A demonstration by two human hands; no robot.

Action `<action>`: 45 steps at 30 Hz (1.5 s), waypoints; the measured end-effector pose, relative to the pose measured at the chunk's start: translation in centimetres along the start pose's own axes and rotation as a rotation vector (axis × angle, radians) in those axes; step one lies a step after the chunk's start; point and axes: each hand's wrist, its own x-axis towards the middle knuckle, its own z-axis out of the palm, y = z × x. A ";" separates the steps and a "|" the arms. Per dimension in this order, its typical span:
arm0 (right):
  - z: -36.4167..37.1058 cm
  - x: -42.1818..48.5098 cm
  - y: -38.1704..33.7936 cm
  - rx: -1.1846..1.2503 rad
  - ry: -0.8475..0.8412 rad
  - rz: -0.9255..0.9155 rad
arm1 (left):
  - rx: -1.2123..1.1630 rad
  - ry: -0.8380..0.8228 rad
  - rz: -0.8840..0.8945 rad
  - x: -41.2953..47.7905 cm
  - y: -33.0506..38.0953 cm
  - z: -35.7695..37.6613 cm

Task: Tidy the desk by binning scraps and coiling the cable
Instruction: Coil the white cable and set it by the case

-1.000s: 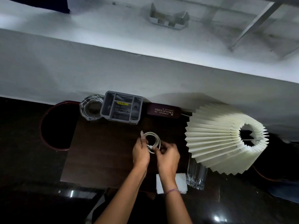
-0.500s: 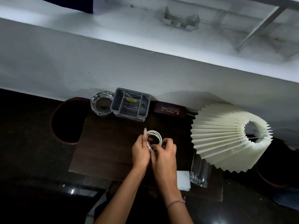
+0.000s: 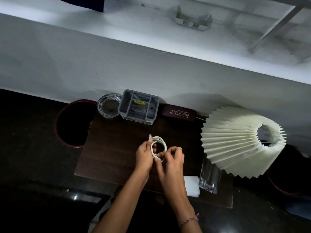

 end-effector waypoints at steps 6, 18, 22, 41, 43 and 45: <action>-0.7 -0.7 1.4 0.046 -0.089 -0.017 | -0.247 -0.069 -0.318 0.0 1.0 -0.1; -0.1 -2.7 1.8 -0.043 -0.353 -0.040 | -0.355 0.042 -0.413 0.7 2.2 -0.3; 0.0 -2.4 2.3 0.134 -0.179 0.220 | -0.331 0.039 -0.452 0.5 2.5 -0.4; -0.4 1.8 0.4 0.889 0.029 0.672 | 0.266 0.058 0.145 -1.5 0.2 -0.3; -0.4 1.8 0.7 0.731 0.018 0.613 | 0.318 0.052 0.181 -1.8 0.0 -0.4; -0.4 1.9 0.8 0.599 -0.031 0.563 | 0.357 0.055 0.219 -2.1 -0.1 -0.5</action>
